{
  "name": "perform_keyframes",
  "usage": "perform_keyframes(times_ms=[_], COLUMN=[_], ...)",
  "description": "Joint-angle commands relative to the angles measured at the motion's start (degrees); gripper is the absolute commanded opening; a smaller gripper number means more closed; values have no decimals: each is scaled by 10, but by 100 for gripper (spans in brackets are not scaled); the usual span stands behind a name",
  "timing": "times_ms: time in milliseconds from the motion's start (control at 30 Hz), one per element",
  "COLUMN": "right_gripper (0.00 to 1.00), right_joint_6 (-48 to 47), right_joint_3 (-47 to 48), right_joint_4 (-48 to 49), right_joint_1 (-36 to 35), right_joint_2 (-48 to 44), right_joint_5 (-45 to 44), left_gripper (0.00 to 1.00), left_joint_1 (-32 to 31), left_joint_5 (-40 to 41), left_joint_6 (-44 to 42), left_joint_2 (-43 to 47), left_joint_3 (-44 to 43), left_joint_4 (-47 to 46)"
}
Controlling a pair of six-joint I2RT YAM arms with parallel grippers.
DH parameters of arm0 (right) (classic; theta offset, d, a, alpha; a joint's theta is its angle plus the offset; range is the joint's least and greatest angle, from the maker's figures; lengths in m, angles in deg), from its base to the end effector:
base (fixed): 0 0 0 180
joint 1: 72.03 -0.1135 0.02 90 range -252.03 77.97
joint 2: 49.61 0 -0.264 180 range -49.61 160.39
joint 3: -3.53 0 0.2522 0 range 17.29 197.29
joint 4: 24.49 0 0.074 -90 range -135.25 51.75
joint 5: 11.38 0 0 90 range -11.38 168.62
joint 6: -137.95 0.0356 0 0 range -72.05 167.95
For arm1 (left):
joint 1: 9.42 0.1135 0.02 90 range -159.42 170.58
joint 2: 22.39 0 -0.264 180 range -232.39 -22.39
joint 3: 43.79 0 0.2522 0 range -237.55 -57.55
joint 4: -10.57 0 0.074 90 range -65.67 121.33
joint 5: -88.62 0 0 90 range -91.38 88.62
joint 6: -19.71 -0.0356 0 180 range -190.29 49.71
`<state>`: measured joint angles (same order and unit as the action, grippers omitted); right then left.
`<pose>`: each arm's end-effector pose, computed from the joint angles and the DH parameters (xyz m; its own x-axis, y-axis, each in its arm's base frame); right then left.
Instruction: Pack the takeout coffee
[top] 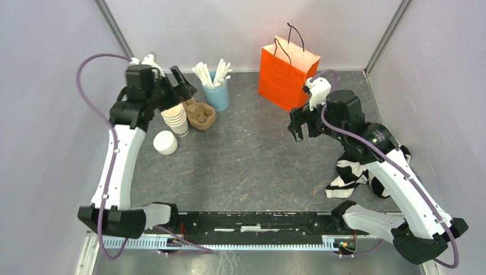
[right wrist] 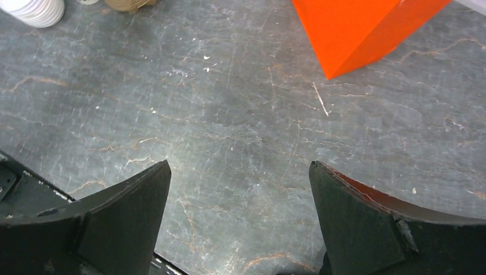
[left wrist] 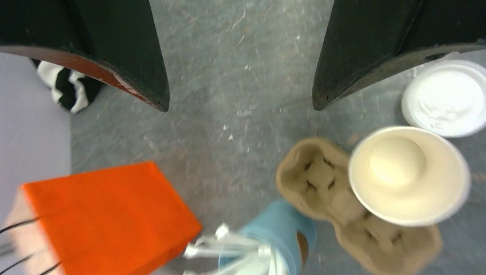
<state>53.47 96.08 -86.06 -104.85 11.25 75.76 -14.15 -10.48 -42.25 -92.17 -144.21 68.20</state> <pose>0.1699 0.1075 0.4220 -0.4653 -0.1858 -0.8654 -0.4624 0.8848 0.0587 0.2417 -0.0256 0.4402 -0.5035 -0.4241 -0.7527 -0.0168 0.8759 -0.4822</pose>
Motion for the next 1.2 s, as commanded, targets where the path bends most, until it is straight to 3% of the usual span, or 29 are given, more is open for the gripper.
perform_keyframes(times_ms=[0,167,333,667,1167], right_gripper=[98,98,98,98,98], right_joint_6=[-14,-11,5,16,26], right_joint_3=[-15,-36,-28,-41,-32], right_joint_4=[34,43,38,41,48], right_joint_1=[3,4,4,4,4], right_joint_2=[-22,-31,-19,-20,1], right_joint_5=[39,32,12,-4,-23], left_gripper=[100,99,89,78,65], left_joint_1=[-83,-159,-168,-157,-101], left_joint_5=[46,118,157,213,215], left_joint_6=[24,49,56,7,-47], left_joint_2=[-50,-126,-170,-234,-302], left_joint_3=[14,23,50,74,63], left_joint_4=[18,8,8,-26,-79])
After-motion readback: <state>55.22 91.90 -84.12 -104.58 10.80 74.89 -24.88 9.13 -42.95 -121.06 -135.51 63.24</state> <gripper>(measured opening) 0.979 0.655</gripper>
